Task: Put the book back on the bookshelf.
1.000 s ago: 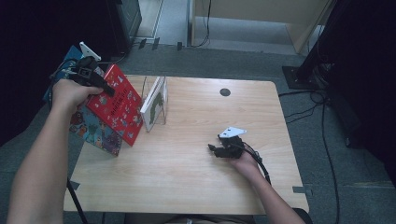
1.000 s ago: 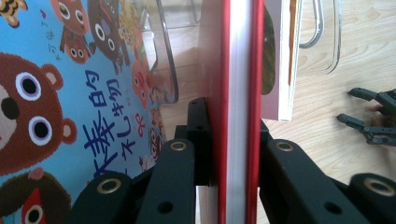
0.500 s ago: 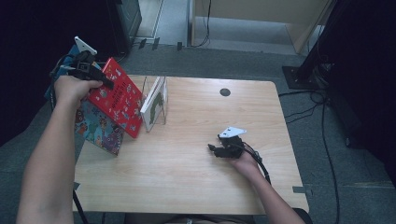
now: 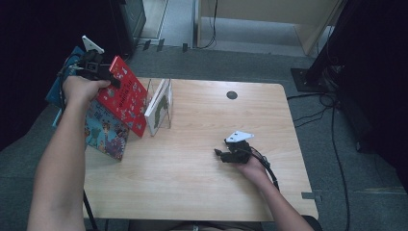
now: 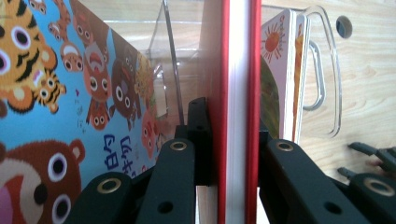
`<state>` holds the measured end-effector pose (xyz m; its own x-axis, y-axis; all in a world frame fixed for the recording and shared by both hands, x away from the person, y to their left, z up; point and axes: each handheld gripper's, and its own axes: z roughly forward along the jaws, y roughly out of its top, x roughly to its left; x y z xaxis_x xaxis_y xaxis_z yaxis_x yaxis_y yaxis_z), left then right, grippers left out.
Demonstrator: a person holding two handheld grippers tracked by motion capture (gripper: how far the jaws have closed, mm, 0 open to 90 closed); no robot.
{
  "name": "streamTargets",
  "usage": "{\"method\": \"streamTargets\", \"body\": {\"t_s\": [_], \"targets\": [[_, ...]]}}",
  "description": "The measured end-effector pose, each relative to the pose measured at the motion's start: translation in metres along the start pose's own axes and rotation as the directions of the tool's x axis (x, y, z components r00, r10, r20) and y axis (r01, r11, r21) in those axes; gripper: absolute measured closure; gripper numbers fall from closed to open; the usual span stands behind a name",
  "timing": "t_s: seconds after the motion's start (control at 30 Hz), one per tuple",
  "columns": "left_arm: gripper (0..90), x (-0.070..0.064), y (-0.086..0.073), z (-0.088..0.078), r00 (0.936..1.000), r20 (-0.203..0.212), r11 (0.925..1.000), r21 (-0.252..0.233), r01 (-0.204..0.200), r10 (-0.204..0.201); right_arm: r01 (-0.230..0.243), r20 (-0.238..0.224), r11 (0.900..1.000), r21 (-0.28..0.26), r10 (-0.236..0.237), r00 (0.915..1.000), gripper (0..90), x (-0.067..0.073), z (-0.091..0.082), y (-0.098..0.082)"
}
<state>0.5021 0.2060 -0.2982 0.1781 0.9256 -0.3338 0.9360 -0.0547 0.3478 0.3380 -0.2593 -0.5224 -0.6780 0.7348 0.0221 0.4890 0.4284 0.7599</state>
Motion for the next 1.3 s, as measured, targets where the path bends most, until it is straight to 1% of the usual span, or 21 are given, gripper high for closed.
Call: {"method": "streamTargets", "body": {"t_s": [0.03,0.07,0.17,0.27,0.37,0.43,0.5,0.57,0.6,0.67,0.87,1.1,1.17,1.2,1.3], "targets": [[79.8,0.0,0.0,0.001,1.0,0.003,1.0,-0.002,0.0,0.0,-0.002,0.0,1.0,0.001,0.002,1.0,37.5,0.0,0.0,0.0],[79.7,0.001,0.0,0.001,0.9999,0.006,0.9999,-0.009,0.011,-0.011,-0.001,0.0,1.0,0.0,0.001,1.0,37.5,0.0,0.0,0.0],[79.7,0.005,-0.001,0.001,0.9998,0.01,0.9997,-0.016,0.02,-0.02,-0.002,0.0,1.0,0.001,0.002,1.0,37.5,0.0,0.0,0.0],[79.2,0.005,-0.001,0.002,0.9996,0.019,0.9995,-0.023,0.02,-0.019,-0.003,0.0,1.0,0.001,0.003,1.0,37.5,0.0,0.0,0.0],[76.7,0.002,0.0,0.002,0.9995,0.031,0.9998,-0.021,0.005,-0.005,-0.001,0.0,1.0,0.0,0.001,1.0,37.6,0.0,0.0,0.0],[74.5,0.001,0.001,0.0,0.9998,0.021,0.9992,-0.041,0.002,-0.001,-0.002,-0.001,1.0,0.001,0.002,1.0,37.5,0.0,0.0,0.0],[72.8,0.001,0.002,-0.004,0.9999,0.011,0.9991,-0.042,-0.008,0.008,0.0,-0.001,1.0,0.0,0.0,1.0,37.5,0.0,0.0,0.0],[67.7,0.001,0.002,-0.007,1.0,-0.008,0.9989,-0.046,-0.005,0.005,-0.001,0.0,1.0,0.0,0.001,1.0,37.5,0.0,0.0,0.0],[65.4,0.001,0.002,-0.008,0.9999,-0.012,0.9993,-0.038,-0.004,0.004,-0.002,-0.001,1.0,0.001,0.002,1.0,37.5,0.0,0.0,0.0],[63.9,0.003,0.0,-0.009,0.9999,-0.014,0.9993,-0.036,-0.008,0.008,0.0,-0.001,1.0,0.0,0.0,1.0,37.5,0.0,0.0,0.0],[56.2,0.005,-0.002,-0.013,0.9999,-0.008,0.9987,-0.049,-0.014,0.014,-0.001,-0.001,1.0,0.0,0.001,1.0,37.5,0.0,0.0,0.0],[51.8,0.007,-0.004,-0.016,0.9993,-0.034,0.9984,-0.053,-0.016,0.014,-0.005,-0.004,1.0,0.001,0.005,1.0,37.3,0.0,0.0,0.0],[51.2,0.007,-0.005,-0.017,0.9993,-0.033,0.9982,-0.058,-0.018,0.017,-0.004,-0.005,1.0,0.001,0.004,1.0,37.3,0.0,0.0,0.0],[50.8,0.008,-0.005,-0.018,0.9996,-0.025,0.998,-0.061,-0.015,0.014,-0.003,-0.004,1.0,0.0,0.003,1.0,37.3,0.0,0.0,0.0],[49.3,0.007,-0.006,-0.02,0.9995,-0.028,0.9977,-0.067,-0.014,0.013,-0.003,-0.005,1.0,0.001,0.003,1.0,37.3,0.0,0.0,0.0]]}}
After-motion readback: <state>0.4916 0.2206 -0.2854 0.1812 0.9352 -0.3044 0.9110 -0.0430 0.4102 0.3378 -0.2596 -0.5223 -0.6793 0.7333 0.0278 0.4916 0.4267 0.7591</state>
